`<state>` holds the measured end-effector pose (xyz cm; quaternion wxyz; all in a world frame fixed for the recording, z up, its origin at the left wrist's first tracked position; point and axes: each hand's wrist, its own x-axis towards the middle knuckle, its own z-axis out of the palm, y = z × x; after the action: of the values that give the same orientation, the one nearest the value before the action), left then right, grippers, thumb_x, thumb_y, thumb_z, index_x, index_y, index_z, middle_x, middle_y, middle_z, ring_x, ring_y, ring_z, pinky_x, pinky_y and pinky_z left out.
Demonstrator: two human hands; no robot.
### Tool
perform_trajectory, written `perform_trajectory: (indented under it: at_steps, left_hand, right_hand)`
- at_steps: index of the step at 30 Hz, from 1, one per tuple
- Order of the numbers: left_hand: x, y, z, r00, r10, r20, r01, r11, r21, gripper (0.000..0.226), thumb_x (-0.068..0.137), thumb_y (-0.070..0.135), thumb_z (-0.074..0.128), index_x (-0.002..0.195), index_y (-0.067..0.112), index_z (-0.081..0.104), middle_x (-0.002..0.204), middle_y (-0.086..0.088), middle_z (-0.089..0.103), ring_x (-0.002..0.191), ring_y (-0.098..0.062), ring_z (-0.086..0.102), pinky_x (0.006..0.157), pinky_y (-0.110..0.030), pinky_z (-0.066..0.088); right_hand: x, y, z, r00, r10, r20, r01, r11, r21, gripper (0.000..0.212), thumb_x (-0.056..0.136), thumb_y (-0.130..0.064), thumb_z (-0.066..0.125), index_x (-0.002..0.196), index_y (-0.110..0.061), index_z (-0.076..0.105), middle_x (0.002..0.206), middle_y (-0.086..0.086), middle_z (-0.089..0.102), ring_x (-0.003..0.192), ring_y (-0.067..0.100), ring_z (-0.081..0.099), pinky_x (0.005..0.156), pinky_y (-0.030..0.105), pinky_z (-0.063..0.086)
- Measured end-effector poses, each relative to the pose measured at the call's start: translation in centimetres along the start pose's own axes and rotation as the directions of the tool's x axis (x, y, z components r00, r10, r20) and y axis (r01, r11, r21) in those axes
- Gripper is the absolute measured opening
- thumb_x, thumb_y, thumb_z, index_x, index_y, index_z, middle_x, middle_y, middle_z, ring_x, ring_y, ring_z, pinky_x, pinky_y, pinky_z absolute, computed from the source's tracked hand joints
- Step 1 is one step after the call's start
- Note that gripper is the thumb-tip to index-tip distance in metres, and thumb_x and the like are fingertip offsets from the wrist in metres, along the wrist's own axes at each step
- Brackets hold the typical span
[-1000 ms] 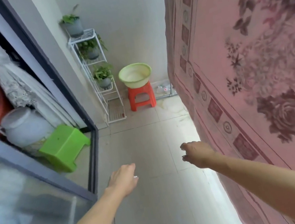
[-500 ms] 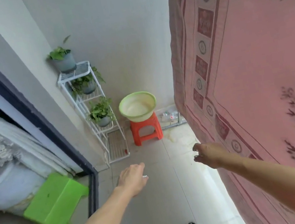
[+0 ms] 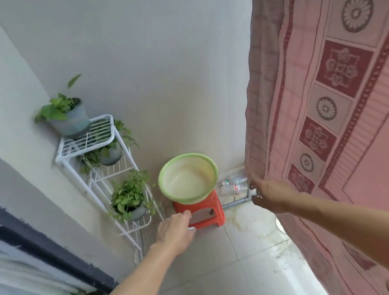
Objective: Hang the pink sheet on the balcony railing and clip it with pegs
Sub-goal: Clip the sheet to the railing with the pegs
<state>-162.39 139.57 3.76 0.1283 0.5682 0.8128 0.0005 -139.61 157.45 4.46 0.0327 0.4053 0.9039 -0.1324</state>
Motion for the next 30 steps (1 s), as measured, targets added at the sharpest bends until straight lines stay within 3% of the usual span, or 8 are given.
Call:
perform_trajectory:
  at_steps: [4, 7, 10, 19, 22, 26, 28, 30]
  left_hand:
    - [9.7, -3.5, -3.6, 0.998, 0.062, -0.029, -0.062, 0.998, -0.003, 0.037, 0.093, 0.04, 0.054, 0.124, 0.021, 0.052, 0.118, -0.004, 0.066, 0.108, -0.031, 0.062, 0.085, -0.039, 0.048]
    - [17.0, -5.1, -7.0, 0.993, 0.115, -0.037, -0.115, 0.993, 0.002, 0.039, 0.092, 0.039, 0.054, 0.126, 0.02, 0.052, 0.12, -0.006, 0.065, 0.11, -0.032, 0.061, 0.085, -0.038, 0.047]
    - [23.6, -5.1, -10.0, 0.984, 0.169, -0.048, -0.171, 0.985, -0.03, 0.038, 0.091, 0.038, 0.052, 0.123, 0.018, 0.053, 0.122, -0.008, 0.064, 0.113, -0.032, 0.059, 0.086, -0.038, 0.047]
    - [40.0, 2.3, -16.9, 0.955, 0.268, -0.128, -0.292, 0.926, -0.241, 0.039, 0.089, 0.035, 0.049, 0.122, 0.015, 0.052, 0.114, -0.01, 0.066, 0.105, -0.032, 0.06, 0.083, -0.035, 0.047]
    - [45.0, 5.0, -19.1, 0.949, 0.278, -0.146, -0.31, 0.901, -0.302, 0.03, 0.088, 0.033, 0.049, 0.113, 0.018, 0.057, 0.111, -0.006, 0.066, 0.102, -0.029, 0.06, 0.078, -0.033, 0.044]
    - [51.0, 7.7, -22.1, 0.94, 0.292, -0.174, -0.338, 0.868, -0.365, 0.023, 0.084, 0.029, 0.052, 0.101, 0.02, 0.064, 0.1, -0.001, 0.068, 0.095, -0.024, 0.061, 0.078, -0.031, 0.047]
    - [53.6, 8.7, -23.3, 0.938, 0.281, -0.202, -0.342, 0.833, -0.434, 0.023, 0.082, 0.028, 0.055, 0.101, 0.02, 0.066, 0.095, 0.001, 0.068, 0.093, -0.022, 0.062, 0.08, -0.031, 0.05]
    - [56.1, 9.8, -23.8, 0.942, 0.284, -0.181, -0.337, 0.794, -0.506, 0.022, 0.08, 0.026, 0.057, 0.099, 0.02, 0.067, 0.091, 0.003, 0.066, 0.092, -0.021, 0.063, 0.083, -0.033, 0.052]
  right_hand:
    - [8.4, -0.4, -3.4, 0.993, 0.092, -0.072, -0.094, 0.995, -0.019, 0.04, 0.088, -0.041, 0.052, 0.122, -0.02, 0.049, 0.118, 0.011, 0.067, 0.101, 0.032, 0.064, 0.074, 0.035, 0.051]
    - [13.7, -0.8, -7.4, 0.977, 0.153, -0.146, -0.165, 0.983, -0.077, 0.042, 0.089, -0.042, 0.055, 0.124, -0.02, 0.049, 0.115, 0.01, 0.067, 0.1, 0.031, 0.064, 0.068, 0.032, 0.042]
    - [17.8, -0.7, -12.0, 0.952, 0.149, -0.266, -0.189, 0.973, -0.129, 0.045, 0.089, -0.052, 0.056, 0.124, -0.023, 0.051, 0.115, 0.005, 0.068, 0.102, 0.029, 0.065, 0.07, 0.034, 0.045]
    - [29.2, 4.2, -26.8, 0.883, 0.174, -0.435, -0.293, 0.929, -0.224, 0.032, 0.089, -0.04, 0.055, 0.112, -0.018, 0.055, 0.106, 0.007, 0.07, 0.09, 0.031, 0.066, 0.069, 0.035, 0.046]
    - [33.3, 5.9, -32.5, 0.843, 0.106, -0.528, -0.292, 0.914, -0.282, 0.03, 0.085, -0.035, 0.057, 0.111, -0.02, 0.059, 0.103, 0.007, 0.07, 0.088, 0.032, 0.065, 0.064, 0.033, 0.039]
    - [38.7, 8.9, -41.2, 0.77, 0.081, -0.632, -0.355, 0.878, -0.32, 0.036, 0.083, -0.032, 0.061, 0.118, -0.026, 0.062, 0.107, 0.006, 0.071, 0.094, 0.03, 0.066, 0.069, 0.032, 0.042]
    - [40.5, 10.4, -44.8, 0.735, 0.146, -0.662, -0.442, 0.844, -0.304, 0.032, 0.08, -0.037, 0.069, 0.108, -0.023, 0.066, 0.097, 0.005, 0.071, 0.09, 0.028, 0.064, 0.072, 0.031, 0.044]
    - [41.7, 11.6, -47.3, 0.742, 0.282, -0.609, -0.54, 0.79, -0.292, 0.029, 0.074, -0.042, 0.076, 0.081, -0.017, 0.062, 0.073, 0.003, 0.06, 0.078, 0.027, 0.058, 0.07, 0.031, 0.039]
